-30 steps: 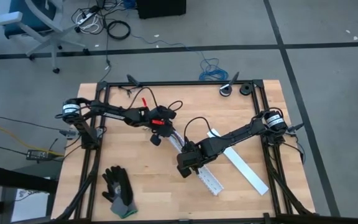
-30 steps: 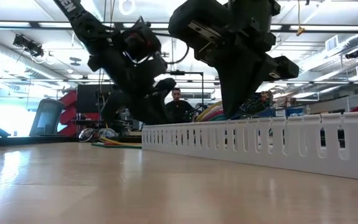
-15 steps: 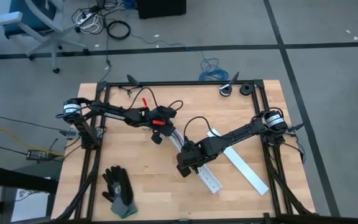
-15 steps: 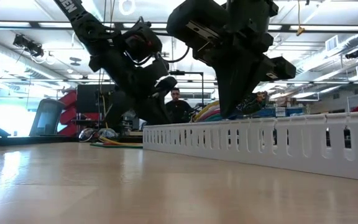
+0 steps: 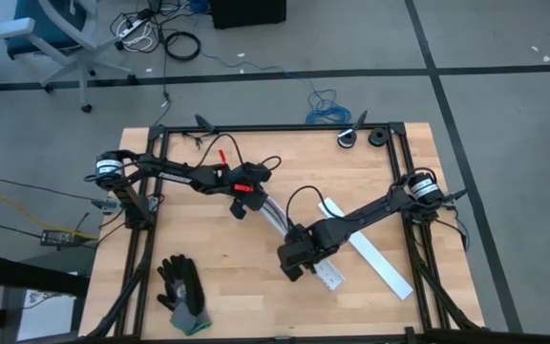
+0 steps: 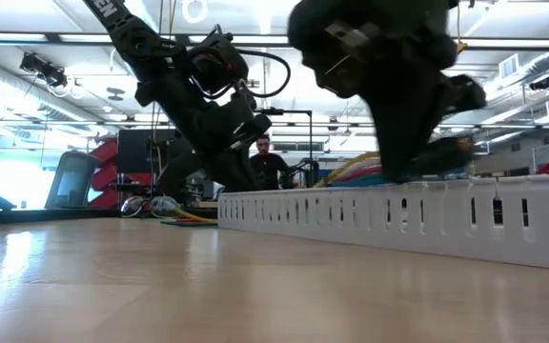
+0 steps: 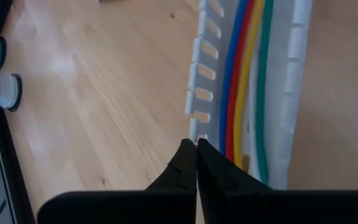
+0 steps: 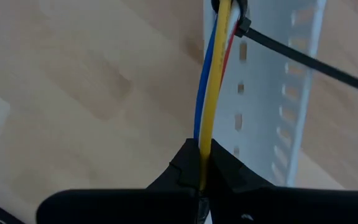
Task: Ziptie cables
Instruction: Put the ziptied cable wires into the white cable duct
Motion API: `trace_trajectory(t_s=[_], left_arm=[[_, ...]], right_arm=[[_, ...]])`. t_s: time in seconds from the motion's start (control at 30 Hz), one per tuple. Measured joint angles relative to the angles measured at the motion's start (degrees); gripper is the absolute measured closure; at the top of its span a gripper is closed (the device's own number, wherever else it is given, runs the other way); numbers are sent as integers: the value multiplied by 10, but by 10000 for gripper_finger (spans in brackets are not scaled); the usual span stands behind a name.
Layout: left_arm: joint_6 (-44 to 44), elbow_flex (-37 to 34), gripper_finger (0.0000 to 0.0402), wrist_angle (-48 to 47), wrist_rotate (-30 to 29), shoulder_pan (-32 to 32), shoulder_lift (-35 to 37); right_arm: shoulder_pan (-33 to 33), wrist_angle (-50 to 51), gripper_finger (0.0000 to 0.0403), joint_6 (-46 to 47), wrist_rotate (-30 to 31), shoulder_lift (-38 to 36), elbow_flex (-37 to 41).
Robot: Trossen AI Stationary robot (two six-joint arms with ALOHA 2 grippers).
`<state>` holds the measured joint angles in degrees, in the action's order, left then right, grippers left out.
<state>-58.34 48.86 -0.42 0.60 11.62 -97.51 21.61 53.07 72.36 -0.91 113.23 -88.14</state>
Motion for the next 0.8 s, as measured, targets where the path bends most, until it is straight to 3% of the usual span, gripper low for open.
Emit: trace_trajectory(t_s=[0.43,0.8], left_arm=[[-1,-1,401,-4,-2,0,-1],[0,-2,401,-4,-2,0,-2]], right_arm=[[48,129,400,-15,-21,0,-45],[80,127,400,-4,-23,0,-43]])
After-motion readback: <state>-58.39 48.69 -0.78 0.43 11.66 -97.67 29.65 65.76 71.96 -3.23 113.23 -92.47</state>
